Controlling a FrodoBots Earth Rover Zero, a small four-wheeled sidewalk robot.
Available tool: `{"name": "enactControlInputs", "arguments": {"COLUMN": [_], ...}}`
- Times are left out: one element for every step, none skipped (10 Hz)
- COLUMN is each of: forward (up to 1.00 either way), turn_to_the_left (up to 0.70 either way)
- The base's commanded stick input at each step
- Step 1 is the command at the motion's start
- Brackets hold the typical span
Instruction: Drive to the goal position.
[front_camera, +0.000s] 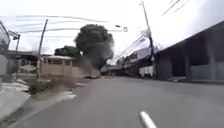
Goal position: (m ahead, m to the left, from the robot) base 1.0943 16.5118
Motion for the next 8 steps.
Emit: {"name": "enactControlInputs", "arguments": {"forward": [0.7,0.7,0.7,0.7,0.7,0.7,0.7,0.7], "turn_to_the_left": [0.0,0.0,0.0,0.0,0.0,0.0,0.0,0.0]}}
